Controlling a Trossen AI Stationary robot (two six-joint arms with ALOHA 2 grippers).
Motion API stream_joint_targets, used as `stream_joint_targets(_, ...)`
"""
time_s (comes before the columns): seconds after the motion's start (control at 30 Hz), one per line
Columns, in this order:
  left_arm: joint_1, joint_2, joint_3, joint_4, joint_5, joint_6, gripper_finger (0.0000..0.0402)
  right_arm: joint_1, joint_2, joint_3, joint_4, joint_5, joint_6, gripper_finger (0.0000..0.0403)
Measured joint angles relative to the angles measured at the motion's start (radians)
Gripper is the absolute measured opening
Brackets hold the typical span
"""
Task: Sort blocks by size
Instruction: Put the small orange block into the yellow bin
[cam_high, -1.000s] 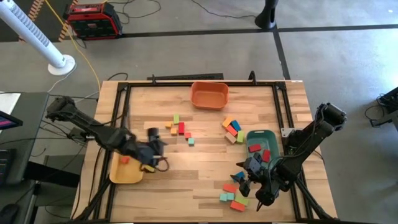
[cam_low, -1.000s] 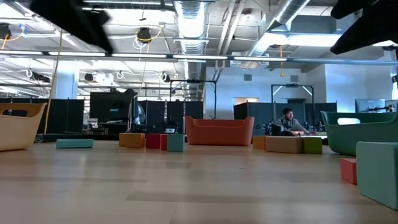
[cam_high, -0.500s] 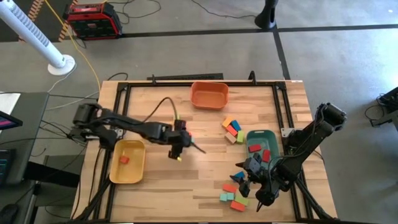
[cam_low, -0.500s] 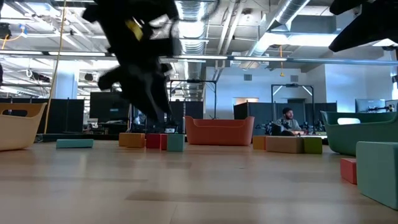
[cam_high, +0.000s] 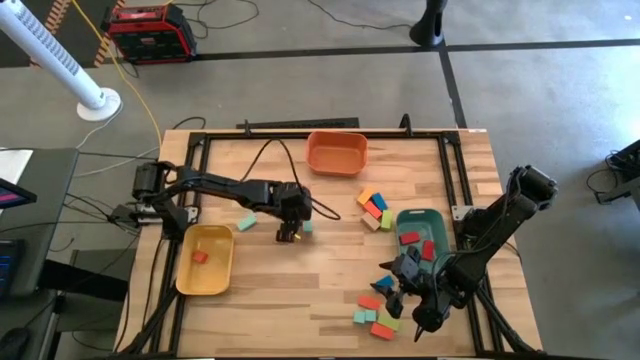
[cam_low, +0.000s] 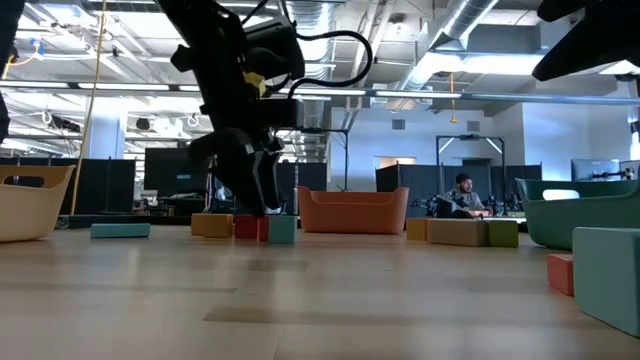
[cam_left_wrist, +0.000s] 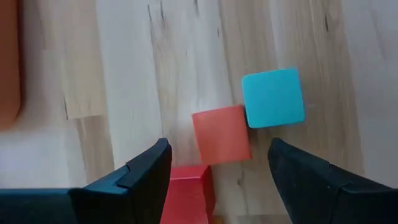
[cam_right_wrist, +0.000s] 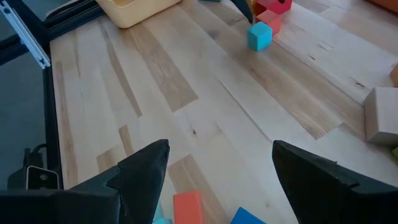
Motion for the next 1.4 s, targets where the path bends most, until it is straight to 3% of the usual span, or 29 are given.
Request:
stream_joint_targets(0.1, 0.009, 0.022, 0.0, 0.011, 0.041, -0.003, 0.0256, 0.0, 0.0, 0.0, 0.0, 0.01, -0.007, 0.0317)
stream_joint_targets(0.43, 0.014, 0.096, 0.0, 0.066, 0.001, -0.053, 0.025, 0.0, 0.0, 0.0, 0.004, 0.023, -0.002, 0.0317)
stream_joint_targets(0.57, 0.013, 0.099, 0.0, 0.125, -0.004, -0.064, 0.0219, 0.001, 0.0, 0.0, 0.004, 0.022, 0.007, 0.0317)
stream_joint_targets(0.8, 0.014, 0.094, 0.001, 0.099, -0.015, -0.064, 0.0127, 0.001, 0.0, 0.0, 0.005, 0.023, 0.01, 0.0317)
stream_joint_targets(0.93, 0.012, 0.082, 0.002, 0.023, -0.019, -0.071, 0.0125, 0.001, 0.0, 0.0, 0.006, 0.023, 0.01, 0.0317)
stream_joint_targets(1.13, -0.03, 0.012, -0.001, -0.084, -0.026, -0.136, 0.0125, 0.001, 0.0, 0.0, 0.012, 0.023, 0.012, 0.0317)
stream_joint_targets(1.4, -0.178, -0.228, 0.0, -0.304, -0.114, -0.295, 0.0125, 0.006, 0.0, 0.0, 0.033, 0.038, 0.01, 0.0317)
